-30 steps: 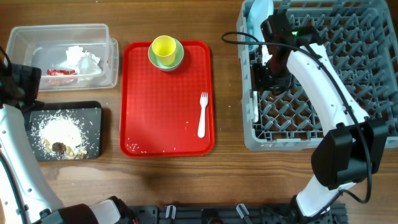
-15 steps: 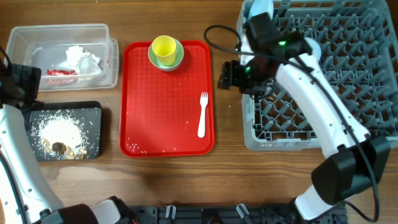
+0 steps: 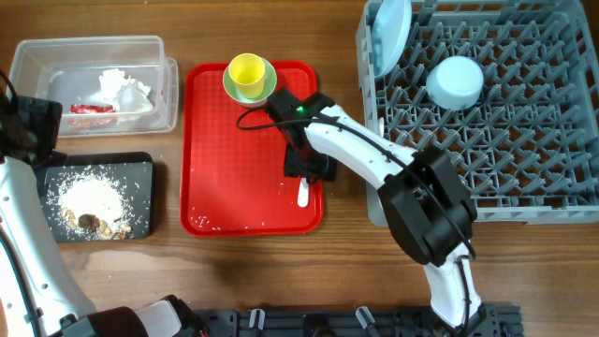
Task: Sort waste into correct bins and load items into the dishwasher rack
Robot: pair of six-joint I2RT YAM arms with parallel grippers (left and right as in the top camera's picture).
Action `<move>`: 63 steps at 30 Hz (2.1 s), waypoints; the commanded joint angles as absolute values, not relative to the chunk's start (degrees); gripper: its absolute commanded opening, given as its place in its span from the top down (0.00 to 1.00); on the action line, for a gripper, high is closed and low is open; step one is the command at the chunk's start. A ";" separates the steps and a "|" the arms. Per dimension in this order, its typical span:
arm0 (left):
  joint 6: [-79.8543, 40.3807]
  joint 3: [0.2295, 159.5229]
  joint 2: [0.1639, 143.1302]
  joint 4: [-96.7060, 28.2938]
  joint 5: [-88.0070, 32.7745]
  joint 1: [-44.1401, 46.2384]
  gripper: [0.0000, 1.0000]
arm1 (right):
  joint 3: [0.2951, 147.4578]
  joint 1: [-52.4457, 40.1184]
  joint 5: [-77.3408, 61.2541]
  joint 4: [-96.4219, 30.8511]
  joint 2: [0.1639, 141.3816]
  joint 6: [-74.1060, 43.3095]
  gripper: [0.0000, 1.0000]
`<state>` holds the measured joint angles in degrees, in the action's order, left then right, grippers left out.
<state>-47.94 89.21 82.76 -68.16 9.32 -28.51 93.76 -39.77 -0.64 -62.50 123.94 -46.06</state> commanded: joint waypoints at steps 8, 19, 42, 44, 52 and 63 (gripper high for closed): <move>-48.66 89.21 82.91 -68.20 9.65 -28.77 0.00 | 93.38 -40.14 -2.22 -58.78 124.31 -43.77 0.56; -48.66 89.21 82.91 -68.20 9.65 -28.77 0.00 | 93.27 -40.45 -1.56 -57.95 127.35 -43.64 0.66; -48.66 89.21 82.91 -68.20 9.65 -28.77 0.00 | 109.71 -32.10 -3.70 -74.15 122.39 -38.59 0.92; -48.66 89.21 82.91 -68.20 9.65 -28.77 0.00 | 111.77 -28.49 -3.73 -77.60 120.36 -35.62 0.92; -48.66 89.21 82.91 -68.20 9.65 -28.77 0.00 | 112.31 -16.84 -6.83 -86.61 113.65 -22.52 0.89; -48.69 89.21 82.91 -68.20 9.65 -28.77 0.00 | 112.01 -33.54 -12.99 -66.30 115.35 -22.00 0.24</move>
